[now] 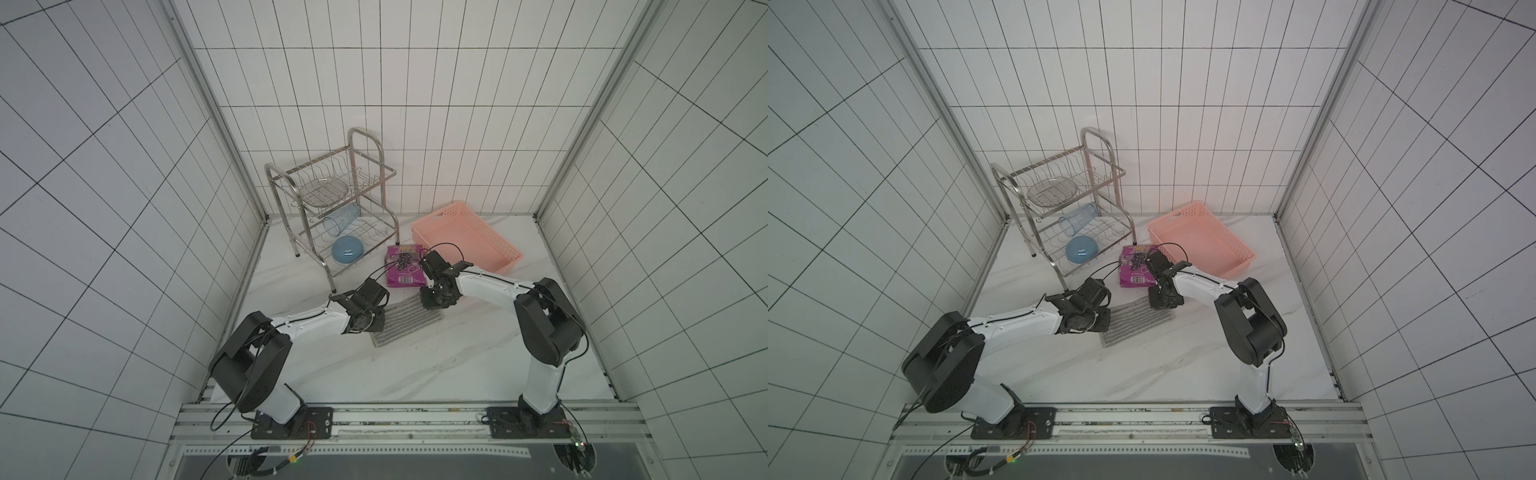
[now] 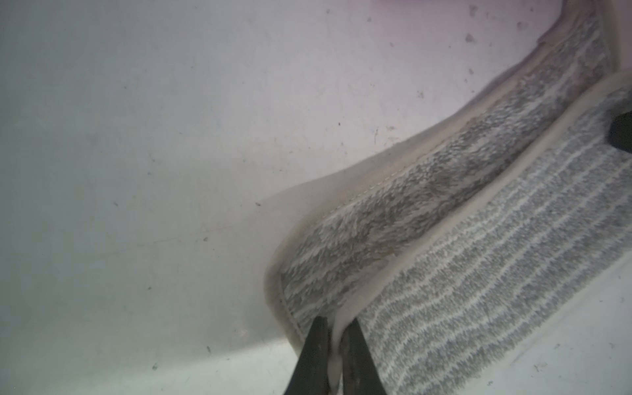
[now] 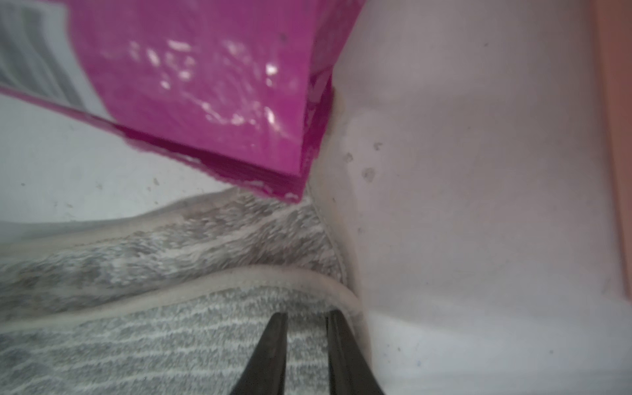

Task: Fold the square dishcloth
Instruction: Adjust the cleaning item at the center of the board.

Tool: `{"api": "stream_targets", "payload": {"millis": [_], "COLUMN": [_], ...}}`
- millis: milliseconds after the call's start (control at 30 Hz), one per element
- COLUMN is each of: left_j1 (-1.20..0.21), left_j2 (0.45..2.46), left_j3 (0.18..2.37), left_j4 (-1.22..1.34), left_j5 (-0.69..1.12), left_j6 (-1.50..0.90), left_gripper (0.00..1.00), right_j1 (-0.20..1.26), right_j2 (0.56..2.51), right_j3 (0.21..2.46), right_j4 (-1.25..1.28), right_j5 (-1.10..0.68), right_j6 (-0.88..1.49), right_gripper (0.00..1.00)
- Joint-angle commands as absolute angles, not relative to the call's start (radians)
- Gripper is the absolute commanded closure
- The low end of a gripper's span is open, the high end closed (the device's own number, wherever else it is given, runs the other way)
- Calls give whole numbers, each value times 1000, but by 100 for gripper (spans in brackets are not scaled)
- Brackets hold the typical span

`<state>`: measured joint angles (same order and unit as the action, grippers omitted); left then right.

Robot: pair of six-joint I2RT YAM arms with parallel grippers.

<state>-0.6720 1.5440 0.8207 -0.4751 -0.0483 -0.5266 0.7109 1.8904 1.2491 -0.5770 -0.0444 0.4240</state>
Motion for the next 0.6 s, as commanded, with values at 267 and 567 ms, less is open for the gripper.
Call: {"api": "stream_targets", "payload": {"millis": [267,567], "left_j1": [-656,-609], "left_j2": [1500,1416], "left_j3": [798,749], "left_j4": [-486,-401], "left_j5": [-235,-59], "left_j6": [-576,-606], "left_gripper": [62,48], "right_j1": [699,732], "right_j2": [1882,1774], "right_j3": [1243,1239], "right_j4": [-574,-589], "right_j5": [-31,-18], "right_j6": [443,449], "right_gripper": [73,67]}}
